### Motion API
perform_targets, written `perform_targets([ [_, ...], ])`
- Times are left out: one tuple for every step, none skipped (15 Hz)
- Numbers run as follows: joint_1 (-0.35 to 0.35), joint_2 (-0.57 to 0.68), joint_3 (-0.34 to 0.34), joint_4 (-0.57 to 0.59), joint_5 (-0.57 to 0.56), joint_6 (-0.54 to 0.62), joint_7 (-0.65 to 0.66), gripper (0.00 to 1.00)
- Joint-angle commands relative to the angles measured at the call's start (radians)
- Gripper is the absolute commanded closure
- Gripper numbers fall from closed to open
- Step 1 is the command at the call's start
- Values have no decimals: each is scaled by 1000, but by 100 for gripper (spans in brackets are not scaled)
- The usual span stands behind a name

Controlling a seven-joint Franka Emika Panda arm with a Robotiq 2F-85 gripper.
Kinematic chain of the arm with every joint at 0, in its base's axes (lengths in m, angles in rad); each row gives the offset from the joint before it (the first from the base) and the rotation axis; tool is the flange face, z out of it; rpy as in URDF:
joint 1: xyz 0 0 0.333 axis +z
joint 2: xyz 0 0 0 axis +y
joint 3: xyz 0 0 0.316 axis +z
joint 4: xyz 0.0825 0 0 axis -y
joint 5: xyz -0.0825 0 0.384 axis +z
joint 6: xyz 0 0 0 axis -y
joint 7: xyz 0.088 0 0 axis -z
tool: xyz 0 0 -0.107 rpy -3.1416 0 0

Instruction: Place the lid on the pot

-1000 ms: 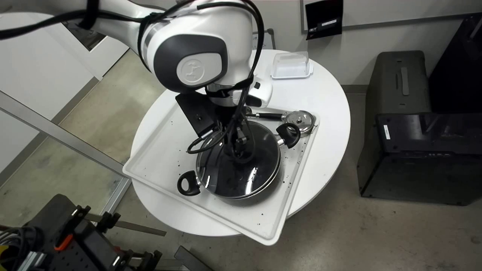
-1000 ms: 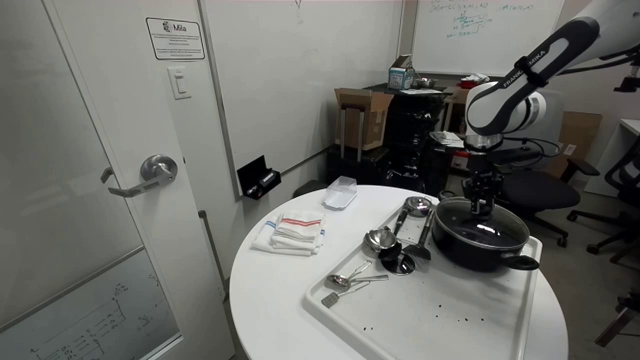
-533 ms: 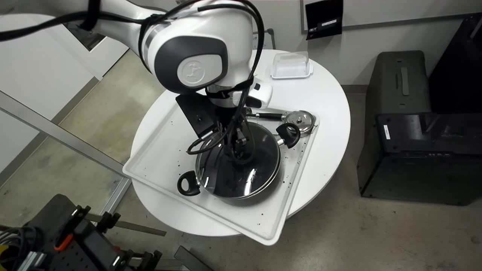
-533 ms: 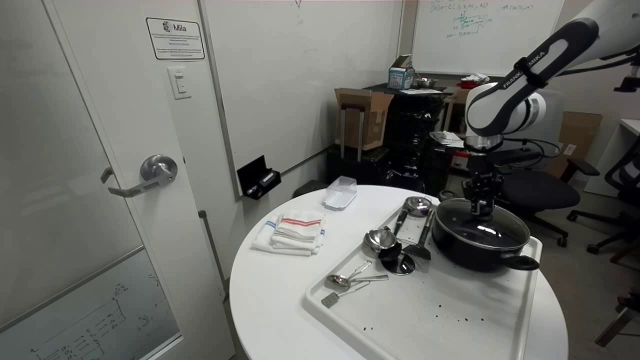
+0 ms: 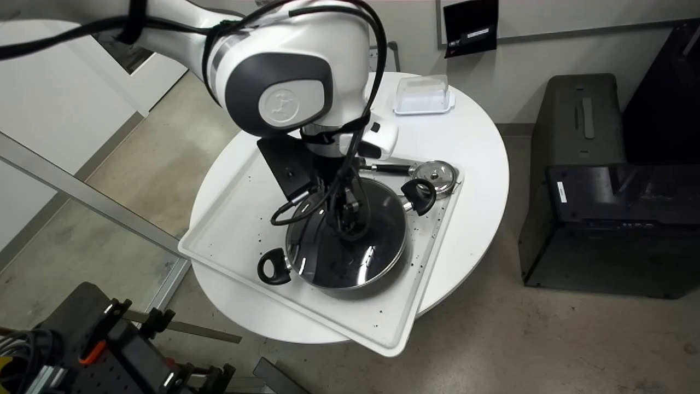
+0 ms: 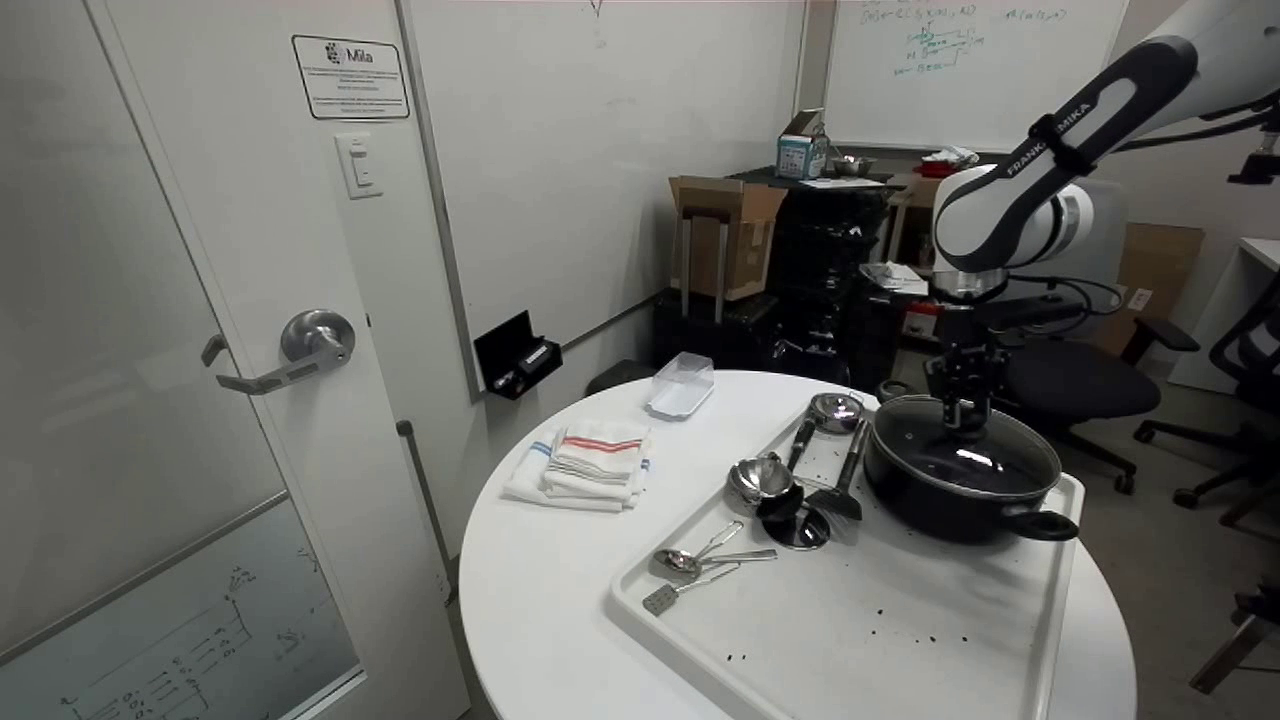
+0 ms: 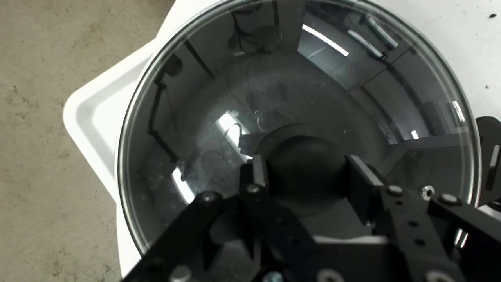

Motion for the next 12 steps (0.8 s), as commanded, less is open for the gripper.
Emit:
perform_targets([
  [-4, 1, -10, 29, 31, -31, 14, 74],
  [-4, 2, -10, 29, 31, -31, 15, 74],
  [-4, 2, -11, 28, 30, -31, 16, 74],
  [-4, 3, -10, 28, 31, -31, 17, 74],
  [-4, 4, -10, 27, 30, -31, 17, 74],
  [-3, 4, -10, 27, 30, -31, 18, 74],
  [-3, 5, -9, 26, 30, -31, 18, 74],
  [-2, 6, -9, 27, 30, -30, 18, 74],
  [-1, 6, -8, 27, 29, -30, 18, 74],
  [0, 6, -9, 27, 28, -30, 19, 74],
  [2, 7, -9, 28, 26, -29, 20, 74],
  [3, 8, -10, 30, 26, -30, 21, 74],
])
